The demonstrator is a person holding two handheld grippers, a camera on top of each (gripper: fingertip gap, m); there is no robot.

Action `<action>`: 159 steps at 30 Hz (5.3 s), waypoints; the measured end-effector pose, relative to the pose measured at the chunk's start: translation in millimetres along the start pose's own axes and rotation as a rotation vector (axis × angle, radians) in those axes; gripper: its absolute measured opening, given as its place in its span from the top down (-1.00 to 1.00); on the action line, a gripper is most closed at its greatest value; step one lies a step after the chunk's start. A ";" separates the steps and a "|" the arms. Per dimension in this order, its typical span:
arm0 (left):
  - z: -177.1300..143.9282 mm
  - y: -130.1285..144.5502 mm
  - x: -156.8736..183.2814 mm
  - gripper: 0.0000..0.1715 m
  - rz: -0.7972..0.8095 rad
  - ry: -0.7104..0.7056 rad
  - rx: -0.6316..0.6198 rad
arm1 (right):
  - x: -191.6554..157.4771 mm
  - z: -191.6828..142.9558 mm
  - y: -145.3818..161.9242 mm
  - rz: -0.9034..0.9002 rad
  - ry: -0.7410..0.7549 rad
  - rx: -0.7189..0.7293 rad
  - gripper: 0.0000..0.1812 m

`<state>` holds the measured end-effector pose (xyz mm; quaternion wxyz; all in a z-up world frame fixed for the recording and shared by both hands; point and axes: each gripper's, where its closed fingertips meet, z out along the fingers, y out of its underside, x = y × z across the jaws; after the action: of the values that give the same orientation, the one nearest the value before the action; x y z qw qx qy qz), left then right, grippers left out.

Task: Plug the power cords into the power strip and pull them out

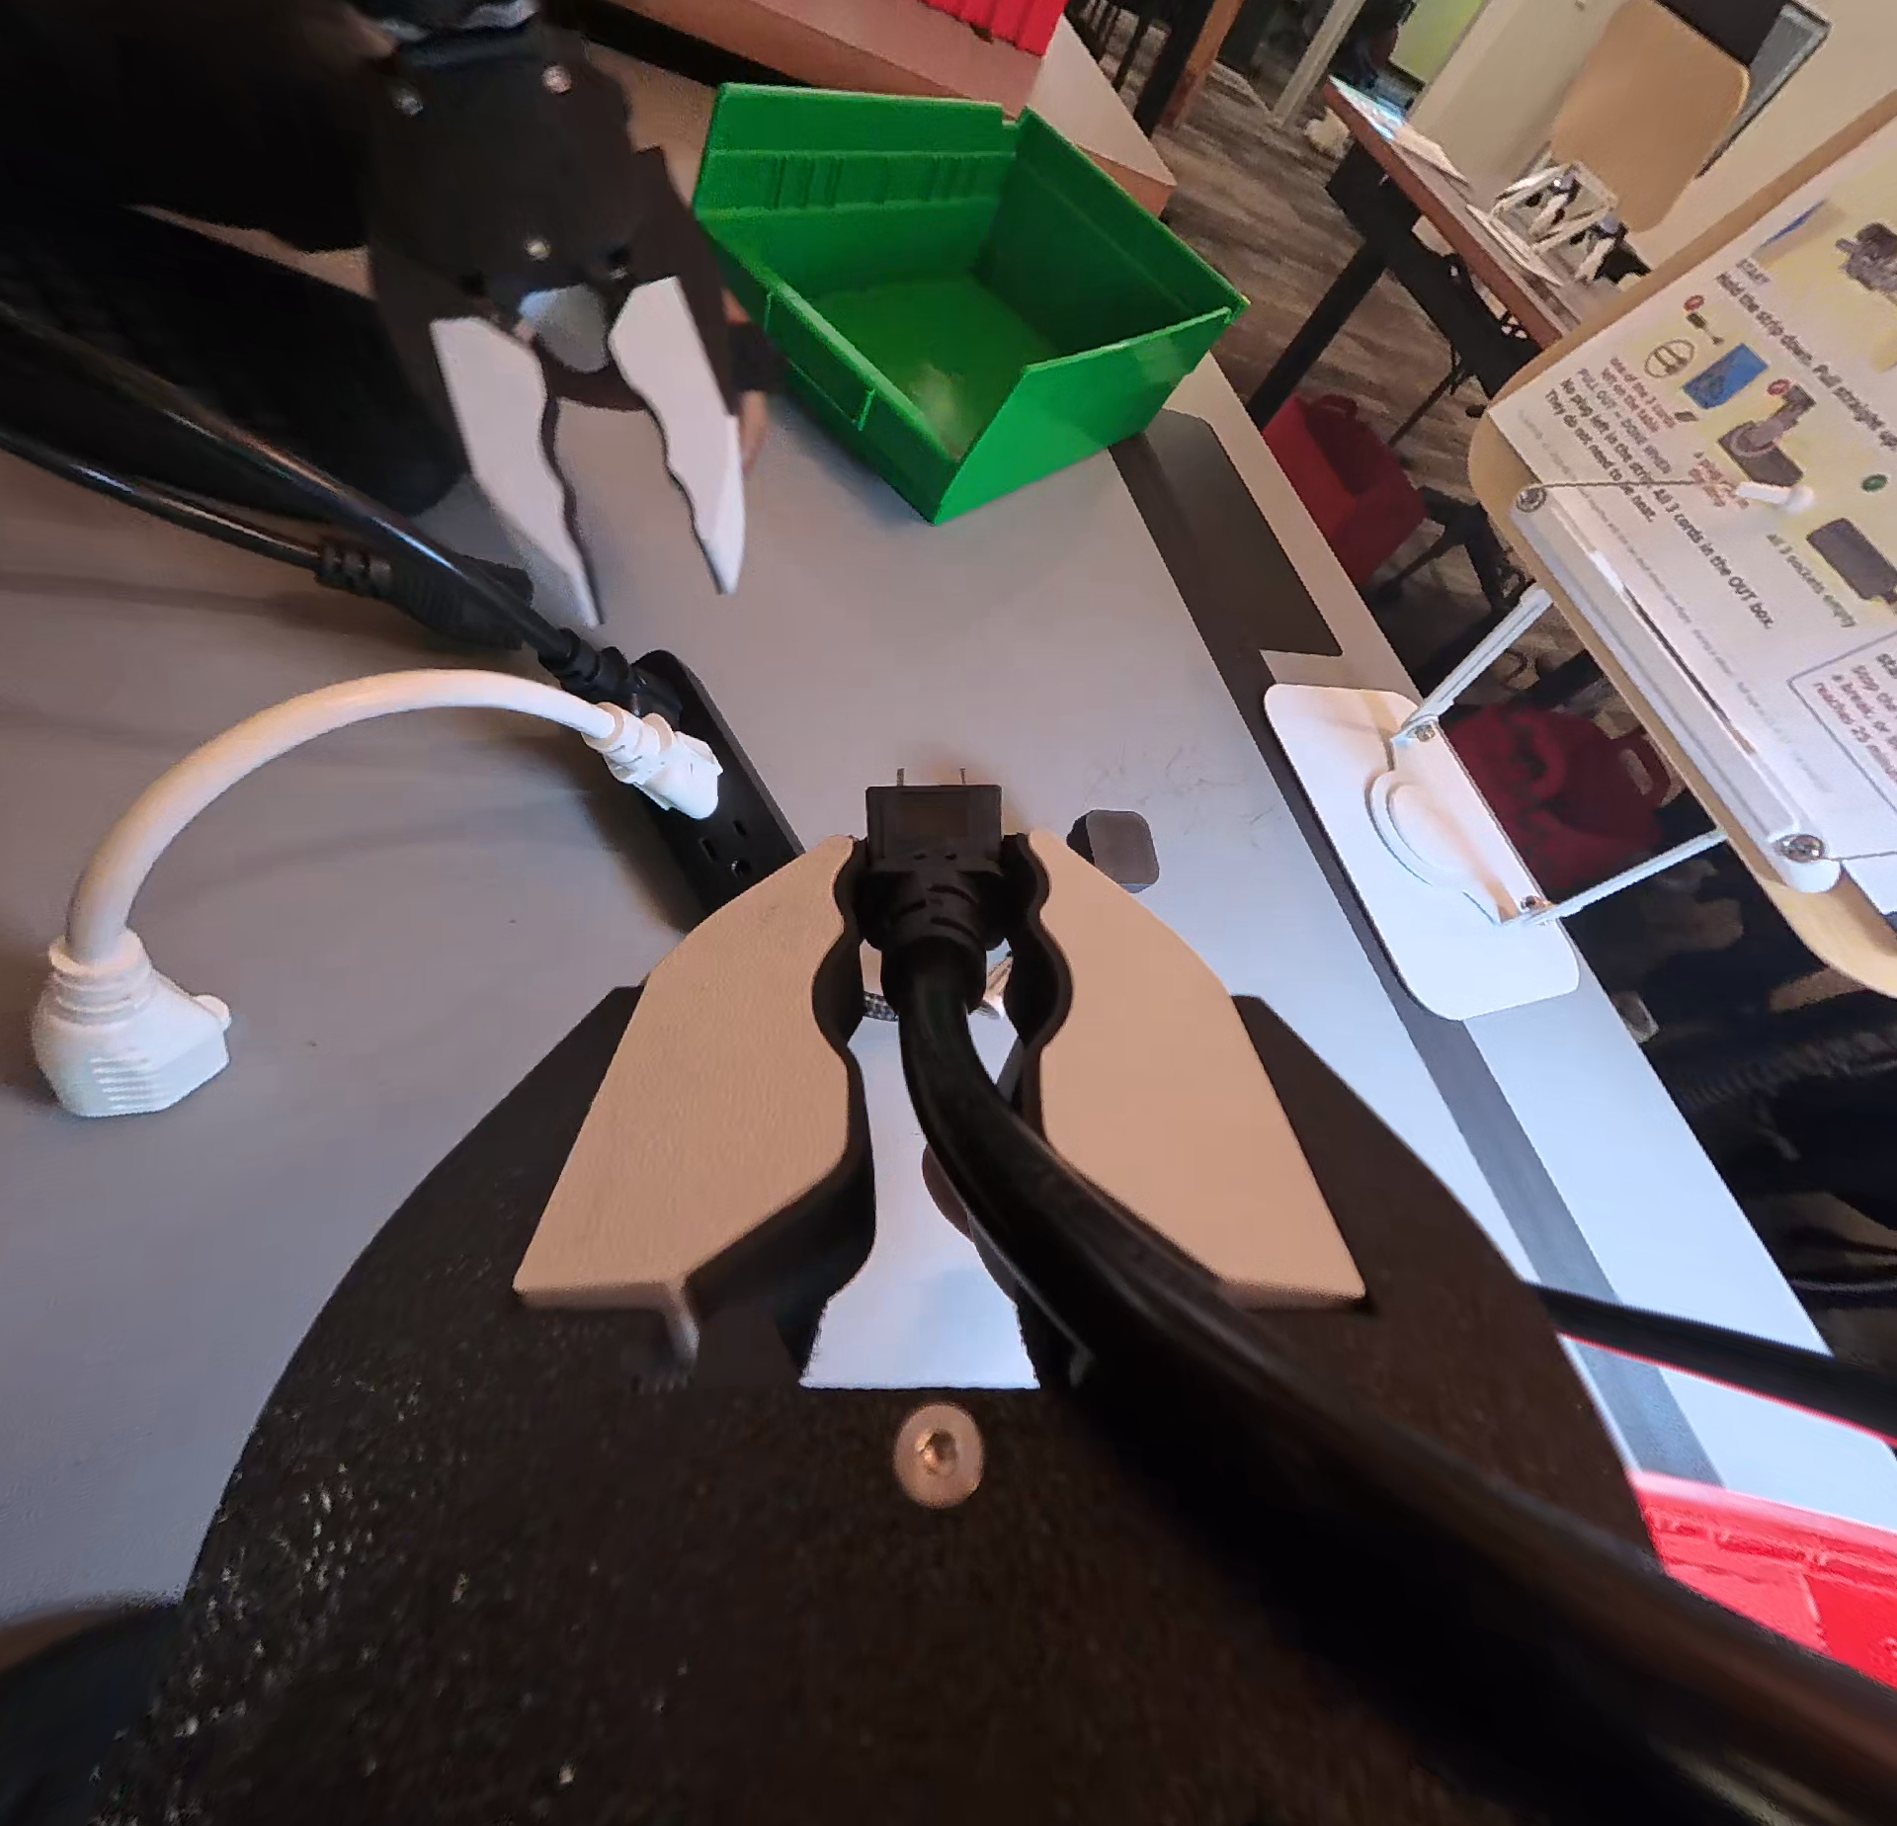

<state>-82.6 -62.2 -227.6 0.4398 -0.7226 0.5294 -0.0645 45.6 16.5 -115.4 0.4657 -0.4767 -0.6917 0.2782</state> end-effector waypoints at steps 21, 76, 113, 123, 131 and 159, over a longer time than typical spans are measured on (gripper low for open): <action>75.0 -19.1 12.5 0.50 -0.233 0.442 -0.068 | -51.7 42.4 58.1 -0.005 -0.307 -0.465 0.71; 76.9 -15.7 1.7 0.52 -0.325 0.412 0.085 | -58.6 94.9 71.7 0.176 -0.460 -0.719 0.44; 72.4 -13.7 4.1 0.51 -0.328 0.456 0.090 | -46.8 87.8 53.2 0.240 -0.408 -0.470 0.82; 41.9 -3.3 -24.2 0.42 -0.523 0.582 0.232 | -39.3 81.5 64.8 0.284 -0.336 -0.315 0.81; 6.3 -81.0 -80.7 0.53 -0.744 0.590 0.612 | -24.6 78.2 44.2 0.288 -0.266 -0.105 0.81; 105.9 -169.5 -32.7 0.89 -0.145 0.175 0.212 | -24.8 50.4 82.3 0.305 -0.082 -0.260 0.54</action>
<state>82.6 33.6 -160.1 0.4601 -0.6999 0.5025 -0.2143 35.5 28.9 -213.7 0.3241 -0.6206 -0.6598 0.2729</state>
